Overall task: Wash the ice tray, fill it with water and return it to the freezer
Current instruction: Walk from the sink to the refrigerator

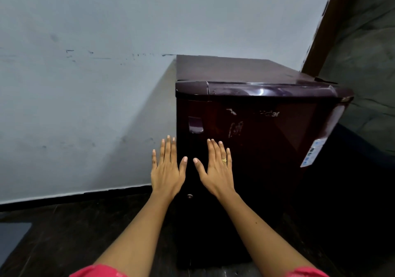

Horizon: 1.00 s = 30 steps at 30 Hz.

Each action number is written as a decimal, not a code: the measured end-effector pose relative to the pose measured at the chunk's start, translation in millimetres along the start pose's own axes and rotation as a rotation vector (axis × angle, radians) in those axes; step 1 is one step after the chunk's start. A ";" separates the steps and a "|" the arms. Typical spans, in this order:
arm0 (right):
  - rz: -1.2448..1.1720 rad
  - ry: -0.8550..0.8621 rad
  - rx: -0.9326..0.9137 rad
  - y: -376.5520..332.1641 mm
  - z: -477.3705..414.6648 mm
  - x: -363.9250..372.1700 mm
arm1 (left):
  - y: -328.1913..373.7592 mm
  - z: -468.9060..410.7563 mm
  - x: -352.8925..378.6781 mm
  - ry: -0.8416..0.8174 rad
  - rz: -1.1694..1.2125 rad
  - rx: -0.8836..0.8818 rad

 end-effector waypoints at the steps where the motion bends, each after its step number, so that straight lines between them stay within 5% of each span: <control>1: -0.022 0.029 -0.005 -5.6 -5.4 -2.3 | -3.0 -7.6 -1.9 -0.006 0.038 -0.018; 8: -0.175 0.139 0.045 -23.4 -29.9 -14.0 | -5.7 -61.7 -1.5 -0.110 0.492 -0.059; 12: -0.612 -0.008 0.046 -22.6 -36.6 7.0 | 1.5 -80.0 -2.5 -0.096 0.796 -0.023; 30: -0.573 -0.115 0.109 -26.8 -44.7 23.1 | -7.6 -99.4 4.0 -0.190 0.943 -0.085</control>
Point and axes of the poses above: each hand's wrist, its own z-axis away from the middle knuckle, its own x-axis out of the palm, y = z × x, the point moved 10 cm from there along -z, towards the middle knuckle, and after that the axes turned 9 degrees about -y, right-handed, at the moved point
